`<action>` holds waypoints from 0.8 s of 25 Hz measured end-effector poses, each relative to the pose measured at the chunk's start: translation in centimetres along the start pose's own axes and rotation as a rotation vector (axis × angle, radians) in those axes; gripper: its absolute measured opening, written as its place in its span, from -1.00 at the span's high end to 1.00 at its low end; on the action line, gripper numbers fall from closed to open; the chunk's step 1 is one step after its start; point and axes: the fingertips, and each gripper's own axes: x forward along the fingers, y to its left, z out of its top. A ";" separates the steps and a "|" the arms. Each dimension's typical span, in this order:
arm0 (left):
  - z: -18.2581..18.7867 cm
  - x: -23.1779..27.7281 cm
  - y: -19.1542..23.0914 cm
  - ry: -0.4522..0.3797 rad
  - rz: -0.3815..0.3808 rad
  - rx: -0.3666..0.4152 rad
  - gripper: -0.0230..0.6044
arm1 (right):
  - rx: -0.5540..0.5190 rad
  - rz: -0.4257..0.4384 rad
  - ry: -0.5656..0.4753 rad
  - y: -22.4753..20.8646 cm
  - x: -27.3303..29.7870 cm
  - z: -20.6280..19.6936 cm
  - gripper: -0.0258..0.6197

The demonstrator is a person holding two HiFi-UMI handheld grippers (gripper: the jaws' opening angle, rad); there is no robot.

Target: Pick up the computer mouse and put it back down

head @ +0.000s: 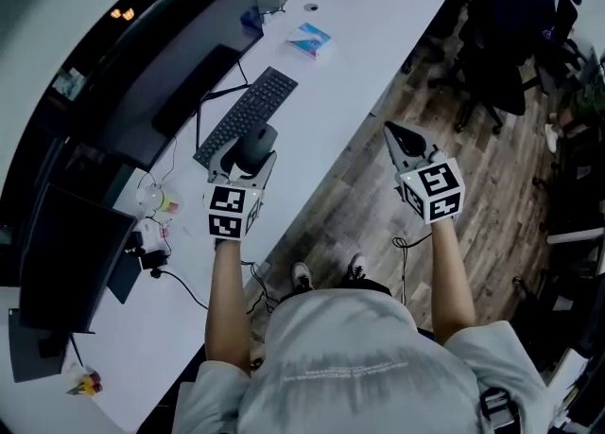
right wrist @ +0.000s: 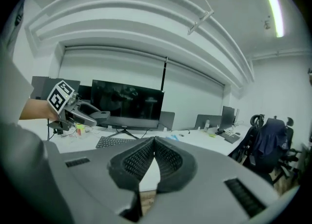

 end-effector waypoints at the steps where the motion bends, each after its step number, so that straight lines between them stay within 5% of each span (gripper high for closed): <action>1: 1.1 -0.4 -0.2 -0.016 0.001 0.011 0.00 | -0.006 -0.002 -0.014 -0.2 -0.4 0.5 0.92; 8: 5.7 -1.4 -1.5 -0.088 0.013 0.059 0.00 | -0.029 -0.003 -0.068 -1.2 -2.1 2.3 0.92; 20: 7.1 -0.2 -3.9 -0.071 0.029 0.094 0.00 | -0.030 0.001 -0.072 -3.6 -3.5 1.6 0.92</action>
